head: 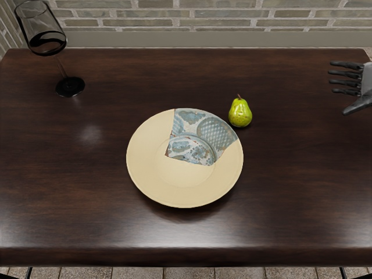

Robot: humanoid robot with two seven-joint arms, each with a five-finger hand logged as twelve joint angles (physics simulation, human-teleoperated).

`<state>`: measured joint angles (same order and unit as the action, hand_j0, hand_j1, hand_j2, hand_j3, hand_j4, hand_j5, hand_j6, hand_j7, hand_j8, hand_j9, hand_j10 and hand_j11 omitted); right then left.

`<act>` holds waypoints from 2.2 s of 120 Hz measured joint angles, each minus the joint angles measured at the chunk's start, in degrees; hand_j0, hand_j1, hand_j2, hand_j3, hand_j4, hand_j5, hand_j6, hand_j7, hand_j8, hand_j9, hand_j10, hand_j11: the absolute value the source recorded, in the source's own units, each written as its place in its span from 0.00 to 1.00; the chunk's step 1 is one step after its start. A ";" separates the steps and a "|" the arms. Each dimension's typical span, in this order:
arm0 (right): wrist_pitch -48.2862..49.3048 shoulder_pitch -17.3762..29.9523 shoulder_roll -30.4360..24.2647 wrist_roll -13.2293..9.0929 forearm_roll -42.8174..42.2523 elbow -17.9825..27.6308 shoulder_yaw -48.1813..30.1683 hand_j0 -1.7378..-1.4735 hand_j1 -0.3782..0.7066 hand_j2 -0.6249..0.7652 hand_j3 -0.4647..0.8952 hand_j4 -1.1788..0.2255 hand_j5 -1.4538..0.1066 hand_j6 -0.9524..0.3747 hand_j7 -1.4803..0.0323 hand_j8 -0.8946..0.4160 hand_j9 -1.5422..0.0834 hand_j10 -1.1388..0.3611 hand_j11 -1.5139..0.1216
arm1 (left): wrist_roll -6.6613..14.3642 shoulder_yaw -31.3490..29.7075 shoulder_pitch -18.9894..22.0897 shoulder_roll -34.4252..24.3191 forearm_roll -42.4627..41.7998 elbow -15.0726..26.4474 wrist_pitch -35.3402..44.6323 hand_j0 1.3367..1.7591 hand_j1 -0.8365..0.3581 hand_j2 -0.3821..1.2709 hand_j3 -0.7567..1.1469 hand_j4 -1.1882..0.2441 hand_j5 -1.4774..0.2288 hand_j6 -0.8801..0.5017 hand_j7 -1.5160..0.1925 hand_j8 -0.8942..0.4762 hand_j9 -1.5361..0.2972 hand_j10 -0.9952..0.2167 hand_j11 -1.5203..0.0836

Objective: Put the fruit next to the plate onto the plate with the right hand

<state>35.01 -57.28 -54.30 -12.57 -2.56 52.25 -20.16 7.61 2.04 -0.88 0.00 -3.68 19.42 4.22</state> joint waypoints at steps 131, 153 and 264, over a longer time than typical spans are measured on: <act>-30.39 5.61 32.28 15.54 -50.91 -6.25 -7.03 0.30 0.19 0.43 0.34 0.73 0.81 0.60 0.85 0.57 0.83 0.66 0.81 | -0.02 0.26 -0.42 0.00 0.00 0.00 0.00 0.76 0.99 0.23 0.40 0.83 0.87 0.64 0.89 0.65 0.84 0.82 0.95; -32.59 5.42 35.79 15.55 -50.94 -7.30 -4.42 0.30 0.27 0.42 0.34 0.68 0.75 0.55 0.79 0.51 0.77 0.61 0.75 | -0.02 0.26 -0.37 0.00 0.00 0.00 0.00 0.76 0.99 0.23 0.40 0.83 0.87 0.64 0.89 0.65 0.84 0.82 0.95; -27.22 3.72 33.62 13.24 -47.18 -4.79 -3.25 0.32 0.50 0.61 0.34 0.41 0.44 0.36 0.46 0.35 0.47 0.46 0.46 | 0.00 0.25 -0.44 0.00 -0.01 0.00 0.00 0.76 0.99 0.23 0.40 0.83 0.87 0.64 0.89 0.65 0.84 0.82 0.95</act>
<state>7.79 -53.56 -20.67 0.67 -49.74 47.46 -23.41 7.61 2.28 -1.32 0.00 -3.69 19.42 4.22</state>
